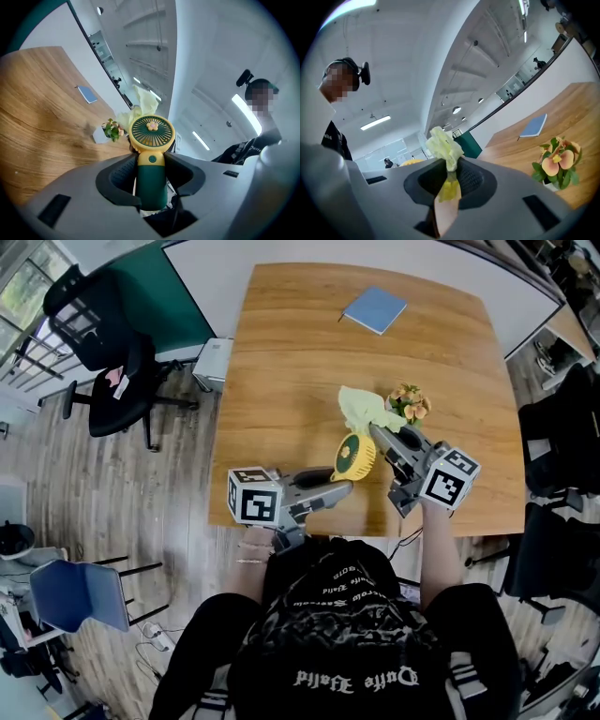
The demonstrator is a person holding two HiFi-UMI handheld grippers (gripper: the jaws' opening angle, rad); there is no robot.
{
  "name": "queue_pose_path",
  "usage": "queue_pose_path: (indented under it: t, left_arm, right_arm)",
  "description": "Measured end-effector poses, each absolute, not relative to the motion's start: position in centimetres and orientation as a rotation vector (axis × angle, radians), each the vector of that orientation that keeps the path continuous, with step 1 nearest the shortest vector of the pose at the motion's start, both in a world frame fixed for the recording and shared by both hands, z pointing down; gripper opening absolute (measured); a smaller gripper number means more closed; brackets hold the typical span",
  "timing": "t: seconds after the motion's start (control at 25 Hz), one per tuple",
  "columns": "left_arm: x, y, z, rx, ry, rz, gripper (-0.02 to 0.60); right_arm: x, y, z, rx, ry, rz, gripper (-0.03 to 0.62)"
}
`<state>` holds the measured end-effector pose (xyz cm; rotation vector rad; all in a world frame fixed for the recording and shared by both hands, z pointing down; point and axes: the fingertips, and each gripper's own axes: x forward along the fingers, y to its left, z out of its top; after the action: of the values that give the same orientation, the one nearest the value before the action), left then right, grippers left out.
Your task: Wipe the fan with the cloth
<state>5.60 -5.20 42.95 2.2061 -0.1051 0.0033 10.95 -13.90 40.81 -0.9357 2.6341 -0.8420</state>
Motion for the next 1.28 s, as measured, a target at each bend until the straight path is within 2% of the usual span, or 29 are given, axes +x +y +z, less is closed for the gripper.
queue_pose_path:
  t: [0.2, 0.6, 0.88, 1.12, 1.28]
  left_arm:
    - [4.6, -6.6, 40.7, 2.188, -0.096, -0.147, 0.198]
    - [4.2, -7.7, 40.8, 2.191, -0.181, -0.132, 0.198]
    - [3.5, -7.9, 42.5, 2.126, -0.185, -0.12, 0.198]
    - [4.1, -7.3, 43.9, 2.125, -0.193, -0.07, 0.198]
    - [2.8, -8.8, 47.6, 2.085, -0.367, -0.025, 0.198]
  right_arm:
    - [8.5, -11.6, 41.6, -0.769, 2.817, -0.82, 0.061]
    - [4.8, -8.2, 43.3, -0.567, 3.119, -0.771, 0.061]
    - [5.8, -8.1, 39.9, -0.451, 2.862, -0.82, 0.06]
    - [6.9, -9.9, 38.8, -0.543, 2.703, -0.838, 0.06]
    - [8.2, -11.2, 38.6, -0.658, 2.59, -0.828, 0.06]
